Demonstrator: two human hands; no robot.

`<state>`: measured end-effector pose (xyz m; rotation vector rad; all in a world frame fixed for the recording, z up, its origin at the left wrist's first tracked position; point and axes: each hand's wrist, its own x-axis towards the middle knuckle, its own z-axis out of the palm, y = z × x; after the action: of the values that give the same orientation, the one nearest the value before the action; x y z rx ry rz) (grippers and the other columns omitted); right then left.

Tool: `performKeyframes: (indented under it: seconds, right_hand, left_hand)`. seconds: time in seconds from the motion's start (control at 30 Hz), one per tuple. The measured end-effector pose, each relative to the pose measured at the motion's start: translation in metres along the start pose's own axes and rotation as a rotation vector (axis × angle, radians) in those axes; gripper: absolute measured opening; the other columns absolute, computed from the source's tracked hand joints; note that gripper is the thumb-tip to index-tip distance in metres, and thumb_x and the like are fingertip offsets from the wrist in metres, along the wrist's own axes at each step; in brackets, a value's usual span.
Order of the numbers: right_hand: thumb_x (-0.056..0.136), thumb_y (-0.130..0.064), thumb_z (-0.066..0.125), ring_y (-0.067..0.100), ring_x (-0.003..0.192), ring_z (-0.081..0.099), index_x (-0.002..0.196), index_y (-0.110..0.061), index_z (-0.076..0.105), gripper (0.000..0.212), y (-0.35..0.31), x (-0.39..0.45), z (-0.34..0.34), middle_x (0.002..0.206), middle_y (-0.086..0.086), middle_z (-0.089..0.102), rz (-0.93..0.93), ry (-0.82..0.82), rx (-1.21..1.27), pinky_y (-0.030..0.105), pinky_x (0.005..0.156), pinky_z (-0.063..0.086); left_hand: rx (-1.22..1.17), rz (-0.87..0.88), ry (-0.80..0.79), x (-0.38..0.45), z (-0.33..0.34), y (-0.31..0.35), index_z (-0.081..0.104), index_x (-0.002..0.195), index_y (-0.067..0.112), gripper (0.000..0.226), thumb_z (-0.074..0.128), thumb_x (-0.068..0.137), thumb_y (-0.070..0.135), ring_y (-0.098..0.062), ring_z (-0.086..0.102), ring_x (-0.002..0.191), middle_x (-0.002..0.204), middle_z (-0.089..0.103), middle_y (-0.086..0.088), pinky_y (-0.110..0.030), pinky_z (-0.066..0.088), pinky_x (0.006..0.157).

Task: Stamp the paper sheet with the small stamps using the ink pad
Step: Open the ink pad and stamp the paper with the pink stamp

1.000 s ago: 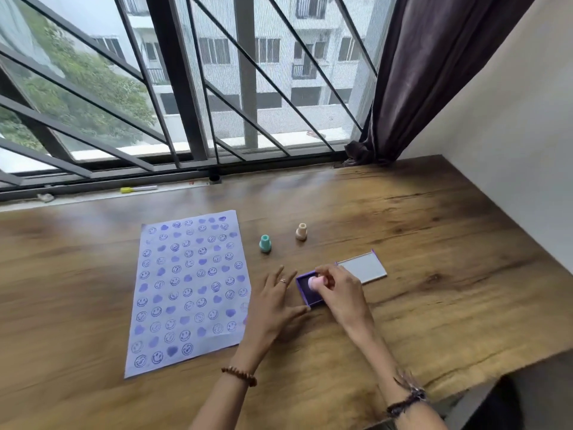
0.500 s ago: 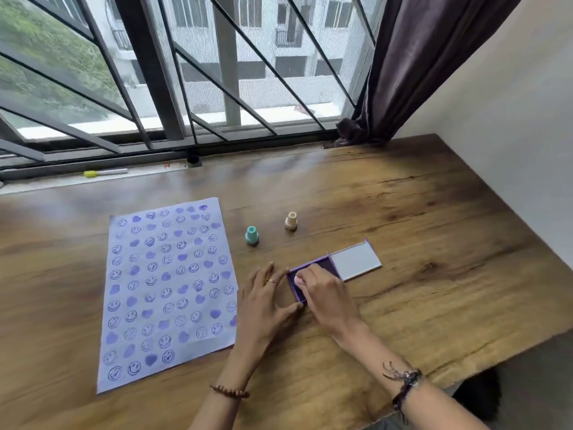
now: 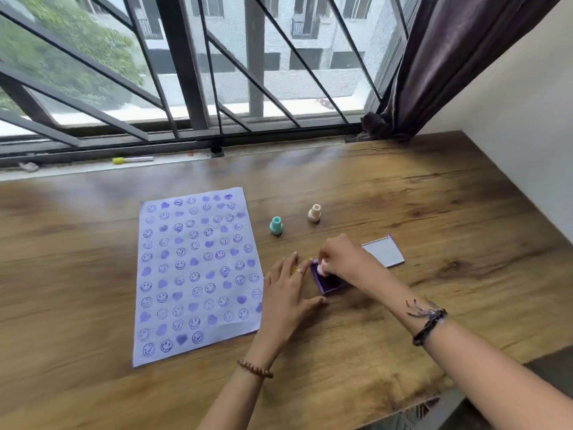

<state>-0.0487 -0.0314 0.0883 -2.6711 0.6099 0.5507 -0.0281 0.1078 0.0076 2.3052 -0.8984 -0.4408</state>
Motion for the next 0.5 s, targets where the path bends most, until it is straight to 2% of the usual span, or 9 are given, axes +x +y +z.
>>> performKeyframes:
  seconds: [0.07, 0.13, 0.2, 0.27, 0.33, 0.4, 0.47, 0.5]
  right_hand:
    - [0.073, -0.007, 0.057, 0.036, 0.086, 0.063, 0.08, 0.001, 0.066, 0.015, -0.002, -0.002, 0.004, 0.093, 0.026, 0.068, 0.065, 0.043, 0.063, 0.042, 0.075, 0.053]
    - [0.079, -0.01, 0.057, 0.035, 0.09, 0.061, 0.083, 0.0, 0.065, 0.013, -0.015, -0.014, 0.015, 0.097, 0.021, 0.066, 0.125, 0.195, 0.147, 0.04, 0.076, 0.051]
    - [0.082, -0.016, 0.061, 0.031, 0.087, 0.061, 0.083, -0.006, 0.066, 0.012, -0.04, -0.033, 0.033, 0.094, 0.014, 0.066, 0.128, 0.394, 0.387, 0.039, 0.075, 0.049]
    - [0.08, -0.015, 0.065, 0.024, 0.082, 0.063, 0.082, -0.013, 0.068, 0.004, -0.075, -0.056, 0.053, 0.087, 0.007, 0.068, 0.075, 0.525, 0.658, 0.037, 0.075, 0.051]
    - [0.08, -0.01, 0.065, 0.018, 0.076, 0.064, 0.08, -0.016, 0.068, 0.007, -0.109, -0.071, 0.077, 0.083, 0.003, 0.068, 0.06, 0.571, 0.783, 0.023, 0.07, 0.051]
    - [0.08, -0.007, 0.066, 0.016, 0.075, 0.063, 0.081, -0.014, 0.069, 0.008, -0.136, -0.082, 0.1, 0.083, 0.004, 0.067, 0.065, 0.552, 0.814, 0.007, 0.06, 0.044]
    - [0.081, -0.006, 0.065, 0.02, 0.077, 0.063, 0.082, -0.009, 0.068, 0.004, -0.154, -0.086, 0.119, 0.086, 0.009, 0.068, 0.061, 0.51, 0.757, 0.009, 0.064, 0.046]
    - [0.083, -0.007, 0.064, 0.022, 0.078, 0.064, 0.084, -0.007, 0.068, 0.004, -0.161, -0.087, 0.126, 0.088, 0.011, 0.067, 0.066, 0.483, 0.717, 0.018, 0.07, 0.05]
  left_hand:
    - [-0.076, 0.034, -0.05, -0.004, -0.01, -0.003, 0.027, 0.139, 0.031, 0.078, 0.067, 0.074, 0.046, -0.017, 0.013, 0.141, 0.155, 0.014, -0.002, -0.03, 0.012, 0.114]
    - [-0.139, 0.08, -0.026, -0.013, -0.028, -0.015, 0.027, 0.14, 0.028, 0.074, 0.066, 0.078, 0.038, -0.015, 0.014, 0.142, 0.155, 0.015, -0.002, -0.025, 0.012, 0.113]
    - [-0.15, 0.121, 0.045, -0.025, -0.053, -0.037, 0.037, 0.135, 0.025, 0.058, 0.063, 0.083, 0.029, -0.016, 0.018, 0.141, 0.152, 0.027, 0.0, -0.023, 0.016, 0.11]
    - [-0.162, 0.095, 0.123, -0.038, -0.08, -0.067, 0.051, 0.126, 0.022, 0.041, 0.061, 0.085, 0.022, -0.016, 0.022, 0.14, 0.145, 0.04, 0.001, -0.022, 0.019, 0.107]
    - [-0.166, 0.039, 0.133, -0.049, -0.105, -0.097, 0.058, 0.119, 0.019, 0.033, 0.061, 0.085, 0.019, -0.018, 0.023, 0.14, 0.14, 0.046, -0.001, -0.028, 0.018, 0.111]
    - [-0.136, 0.001, 0.023, -0.054, -0.121, -0.121, 0.059, 0.118, 0.02, 0.034, 0.063, 0.084, 0.02, -0.02, 0.016, 0.143, 0.143, 0.043, -0.003, -0.039, 0.012, 0.115]
    - [-0.086, 0.006, -0.099, -0.058, -0.127, -0.137, 0.056, 0.121, 0.024, 0.04, 0.065, 0.082, 0.023, -0.02, 0.009, 0.144, 0.148, 0.034, -0.001, -0.045, 0.006, 0.116]
    - [-0.073, 0.019, -0.127, -0.059, -0.127, -0.143, 0.055, 0.123, 0.026, 0.043, 0.065, 0.081, 0.024, -0.019, 0.008, 0.144, 0.15, 0.031, 0.0, -0.046, 0.004, 0.117]
